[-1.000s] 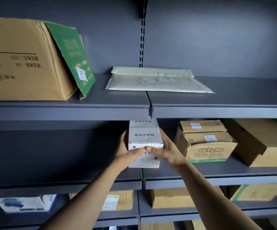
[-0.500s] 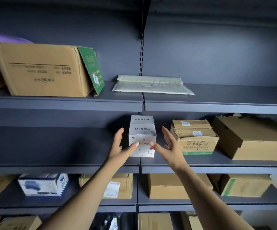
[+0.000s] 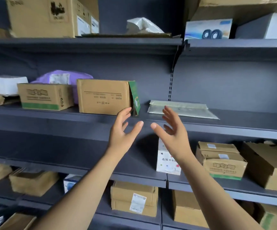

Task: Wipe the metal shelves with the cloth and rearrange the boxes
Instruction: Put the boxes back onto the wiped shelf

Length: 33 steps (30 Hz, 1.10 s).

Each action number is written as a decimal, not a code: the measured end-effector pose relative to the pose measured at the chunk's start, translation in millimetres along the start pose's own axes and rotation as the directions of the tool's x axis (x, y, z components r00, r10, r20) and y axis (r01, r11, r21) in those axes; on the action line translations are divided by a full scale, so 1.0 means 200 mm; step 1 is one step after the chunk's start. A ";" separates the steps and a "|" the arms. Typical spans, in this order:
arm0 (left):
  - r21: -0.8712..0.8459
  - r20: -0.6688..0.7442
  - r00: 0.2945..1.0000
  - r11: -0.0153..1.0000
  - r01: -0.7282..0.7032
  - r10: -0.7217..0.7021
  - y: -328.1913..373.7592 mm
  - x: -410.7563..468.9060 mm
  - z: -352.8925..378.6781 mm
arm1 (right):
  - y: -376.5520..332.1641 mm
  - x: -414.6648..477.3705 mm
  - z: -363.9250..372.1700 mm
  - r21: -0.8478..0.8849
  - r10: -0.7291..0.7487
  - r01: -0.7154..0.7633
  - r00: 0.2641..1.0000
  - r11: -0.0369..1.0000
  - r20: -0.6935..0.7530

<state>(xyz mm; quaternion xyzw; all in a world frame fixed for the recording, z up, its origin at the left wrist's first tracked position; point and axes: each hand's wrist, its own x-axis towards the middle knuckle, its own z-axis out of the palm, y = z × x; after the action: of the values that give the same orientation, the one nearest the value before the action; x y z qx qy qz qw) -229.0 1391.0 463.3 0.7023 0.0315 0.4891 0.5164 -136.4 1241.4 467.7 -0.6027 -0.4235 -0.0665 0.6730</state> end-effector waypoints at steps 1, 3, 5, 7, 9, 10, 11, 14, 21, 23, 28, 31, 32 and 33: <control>0.006 -0.023 0.999 1.000 -0.024 0.024 0.02 0.06 -0.05 | -0.03 0.06 0.04 0.006 -0.021 0.021 1.000 1.000 -0.006; 0.028 -0.059 0.996 0.997 -0.069 0.071 0.03 0.18 -0.15 | -0.07 0.18 0.13 0.007 -0.047 0.047 0.999 0.999 -0.019; 0.073 -0.105 0.986 0.990 -0.119 0.126 0.01 0.31 -0.25 | -0.09 0.30 0.21 -0.010 -0.063 0.063 0.998 0.998 -0.022; 0.112 -0.173 0.969 0.981 -0.159 0.177 -0.02 0.45 -0.37 | -0.09 0.43 0.32 -0.020 -0.070 0.070 0.997 0.997 -0.036; 0.167 -0.231 0.949 0.969 -0.181 0.217 -0.05 0.57 -0.48 | -0.07 0.55 0.40 -0.025 -0.066 0.065 0.996 0.998 -0.052; 0.190 -0.251 0.942 0.966 -0.177 0.222 -0.07 0.63 -0.54 | -0.05 0.60 0.45 -0.030 -0.062 0.061 0.996 0.998 -0.061; 0.202 -0.266 0.942 0.967 -0.155 0.206 -0.10 0.69 -0.60 | -0.04 0.66 0.50 -0.036 -0.054 0.051 0.996 0.998 -0.075; 0.192 -0.279 0.957 0.981 -0.022 0.076 -0.22 0.85 -0.76 | 0.05 0.80 0.62 -0.047 -0.011 0.006 0.993 0.999 -0.121; 0.133 -0.112 0.982 0.978 0.164 -0.149 -0.48 1.10 -0.90 | 0.24 0.95 0.82 -0.080 0.113 -0.124 0.985 0.989 -0.131; 0.119 -0.089 0.982 0.977 0.175 -0.165 -0.51 1.13 -0.90 | 0.27 0.97 0.86 -0.095 0.112 -0.128 0.981 0.987 -0.162; 0.092 -0.062 0.992 0.989 0.114 -0.108 -0.53 1.14 -0.90 | 0.28 0.97 0.90 -0.120 0.110 -0.138 0.971 0.983 -0.212; 0.077 -0.067 0.993 0.991 0.106 -0.101 -0.52 1.13 -0.90 | 0.25 0.95 0.91 -0.098 0.106 -0.128 0.973 0.987 -0.204; 0.072 -0.068 0.993 0.992 0.103 -0.098 -0.51 1.12 -0.91 | 0.23 0.93 0.91 -0.093 0.105 -0.127 0.972 0.987 -0.209; 0.066 -0.069 0.993 0.993 0.098 -0.094 -0.50 1.10 -0.91 | 0.22 0.91 0.91 -0.091 0.103 -0.125 0.972 0.988 -0.213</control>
<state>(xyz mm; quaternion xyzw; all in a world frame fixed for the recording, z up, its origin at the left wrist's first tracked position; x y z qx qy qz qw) -199.4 1685.0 530.1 0.7008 0.0991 0.4852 0.5134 -84.2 1487.9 538.4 -0.6499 -0.3116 -0.1121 0.6841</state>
